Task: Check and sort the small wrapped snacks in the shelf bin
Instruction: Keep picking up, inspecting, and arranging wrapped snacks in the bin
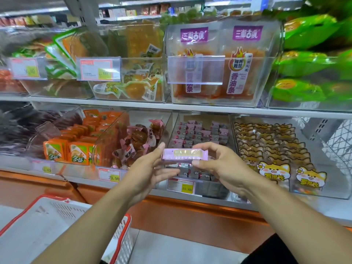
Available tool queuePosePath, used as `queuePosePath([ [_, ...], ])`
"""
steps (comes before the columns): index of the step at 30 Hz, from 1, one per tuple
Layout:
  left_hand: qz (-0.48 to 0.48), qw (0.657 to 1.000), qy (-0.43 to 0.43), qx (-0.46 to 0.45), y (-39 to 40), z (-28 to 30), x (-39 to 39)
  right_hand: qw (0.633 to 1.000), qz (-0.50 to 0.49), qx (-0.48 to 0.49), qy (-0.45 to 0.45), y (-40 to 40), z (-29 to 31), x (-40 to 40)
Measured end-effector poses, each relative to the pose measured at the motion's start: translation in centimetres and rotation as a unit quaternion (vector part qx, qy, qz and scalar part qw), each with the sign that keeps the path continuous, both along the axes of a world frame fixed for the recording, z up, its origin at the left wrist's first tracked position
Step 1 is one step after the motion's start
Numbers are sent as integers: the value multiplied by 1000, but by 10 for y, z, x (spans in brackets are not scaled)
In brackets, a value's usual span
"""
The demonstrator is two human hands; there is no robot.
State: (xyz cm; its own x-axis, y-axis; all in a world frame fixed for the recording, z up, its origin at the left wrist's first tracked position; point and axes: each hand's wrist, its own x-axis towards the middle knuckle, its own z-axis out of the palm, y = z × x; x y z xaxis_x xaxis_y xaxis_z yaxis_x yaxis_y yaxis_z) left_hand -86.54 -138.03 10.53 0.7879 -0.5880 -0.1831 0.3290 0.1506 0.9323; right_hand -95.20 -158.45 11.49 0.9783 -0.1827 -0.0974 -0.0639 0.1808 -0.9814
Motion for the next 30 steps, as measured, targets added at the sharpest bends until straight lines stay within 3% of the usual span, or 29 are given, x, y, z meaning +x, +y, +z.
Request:
queuePosePath([
  [3, 1, 1000, -19, -23, 1, 1, 0, 1000, -8, -26, -6, 1, -1, 1],
  [6, 6, 997, -67, -40, 3, -1, 1, 998, 17, 65, 20, -2, 0, 3],
  [8, 10, 992, -124, -9, 3, -3, 2, 990, 42, 129, 44, -2, 1, 2],
  [12, 6, 982, -187, 24, 2, -5, 0, 991, 35, 117, 62, 2, -2, 4],
  [16, 13, 986, -165, 35, 0, -6, 1, 992, 9, 119, 42, -1, -3, 4],
  [21, 6, 999, -46, -5, -3, -1, -3, 996, -10, 92, 17, 1, -2, 5],
  [25, 38, 997, -65, -3, -13, 1, -4, 992, -67, 106, 6, 1, 0, 7],
  [28, 62, 983, -158, 77, -24, -3, -3, 989, -137, 58, -19, 0, 1, 10],
  [30, 88, 942, -273, 173, -33, -8, -1, 976, -211, -43, -40, -6, 4, 18],
])
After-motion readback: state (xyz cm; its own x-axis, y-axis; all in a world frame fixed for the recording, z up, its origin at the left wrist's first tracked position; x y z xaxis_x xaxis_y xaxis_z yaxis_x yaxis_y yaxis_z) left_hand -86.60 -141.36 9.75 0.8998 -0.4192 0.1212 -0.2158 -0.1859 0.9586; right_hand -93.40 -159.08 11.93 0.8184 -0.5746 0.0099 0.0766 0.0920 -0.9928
